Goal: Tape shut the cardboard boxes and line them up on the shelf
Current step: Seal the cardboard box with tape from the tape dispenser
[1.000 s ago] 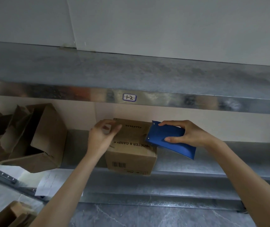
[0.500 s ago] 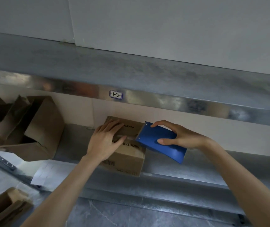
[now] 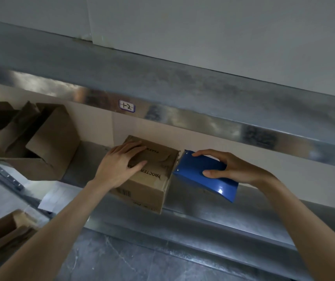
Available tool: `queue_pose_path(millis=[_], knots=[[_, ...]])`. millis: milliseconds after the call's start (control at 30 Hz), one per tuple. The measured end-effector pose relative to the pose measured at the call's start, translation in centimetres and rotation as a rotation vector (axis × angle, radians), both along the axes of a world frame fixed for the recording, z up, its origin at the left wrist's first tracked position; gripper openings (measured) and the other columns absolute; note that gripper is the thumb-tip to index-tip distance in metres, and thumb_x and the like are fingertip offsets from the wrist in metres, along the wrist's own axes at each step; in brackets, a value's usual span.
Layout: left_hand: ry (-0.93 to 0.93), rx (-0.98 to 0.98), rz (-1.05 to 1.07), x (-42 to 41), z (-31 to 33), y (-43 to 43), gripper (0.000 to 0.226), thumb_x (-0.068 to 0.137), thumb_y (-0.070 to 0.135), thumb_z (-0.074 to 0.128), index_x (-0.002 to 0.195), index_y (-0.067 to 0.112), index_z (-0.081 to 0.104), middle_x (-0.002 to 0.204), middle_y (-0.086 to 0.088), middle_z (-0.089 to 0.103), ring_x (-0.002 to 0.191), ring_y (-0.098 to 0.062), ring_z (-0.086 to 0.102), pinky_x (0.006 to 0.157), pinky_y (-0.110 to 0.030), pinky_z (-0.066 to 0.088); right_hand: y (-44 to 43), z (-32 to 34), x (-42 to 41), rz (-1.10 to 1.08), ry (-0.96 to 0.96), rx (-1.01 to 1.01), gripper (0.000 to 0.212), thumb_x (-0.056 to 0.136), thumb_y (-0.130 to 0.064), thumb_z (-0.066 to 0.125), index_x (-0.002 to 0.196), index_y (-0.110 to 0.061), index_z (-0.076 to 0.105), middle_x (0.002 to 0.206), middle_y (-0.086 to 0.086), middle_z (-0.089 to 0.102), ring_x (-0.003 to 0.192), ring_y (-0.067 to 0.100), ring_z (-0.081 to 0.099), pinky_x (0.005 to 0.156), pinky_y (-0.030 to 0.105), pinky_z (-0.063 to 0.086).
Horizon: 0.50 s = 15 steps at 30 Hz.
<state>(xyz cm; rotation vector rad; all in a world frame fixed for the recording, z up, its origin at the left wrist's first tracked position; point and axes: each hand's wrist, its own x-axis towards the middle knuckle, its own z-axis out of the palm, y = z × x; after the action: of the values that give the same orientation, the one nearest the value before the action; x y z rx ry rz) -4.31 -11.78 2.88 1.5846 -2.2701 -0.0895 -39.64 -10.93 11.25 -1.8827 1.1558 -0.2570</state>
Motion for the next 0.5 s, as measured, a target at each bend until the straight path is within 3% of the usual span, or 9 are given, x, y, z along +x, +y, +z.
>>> queue_pose_path(millis=[333,500], knots=[[0.008,0.020,0.009,0.13,-0.27,-0.18,0.063,0.092,0.068,0.031,0.141,0.035,0.051,0.152,0.013,0.042,0.142,-0.012,0.036,0.113,-0.036,0.029,-0.79,0.16,-1.01,0.026,-0.036,0.044,0.050,0.086,-0.043,0.069,0.131,-0.051,0.049,0.130,-0.028,0.053,0.115,0.000,0.056,0.089,0.016,0.048],[0.029,0.008,0.013,-0.08,-0.32,-0.26,0.064,0.091,0.069,0.032,0.140,0.033,0.053,0.151,0.012,0.045,0.141,-0.013,0.038,0.113,-0.036,0.030,-0.74,-0.18,-0.26,0.078,0.025,0.020,0.051,0.087,-0.041,0.069,0.131,-0.054,0.046,0.135,-0.035,0.044,0.124,-0.013,0.042,0.091,-0.001,0.033]])
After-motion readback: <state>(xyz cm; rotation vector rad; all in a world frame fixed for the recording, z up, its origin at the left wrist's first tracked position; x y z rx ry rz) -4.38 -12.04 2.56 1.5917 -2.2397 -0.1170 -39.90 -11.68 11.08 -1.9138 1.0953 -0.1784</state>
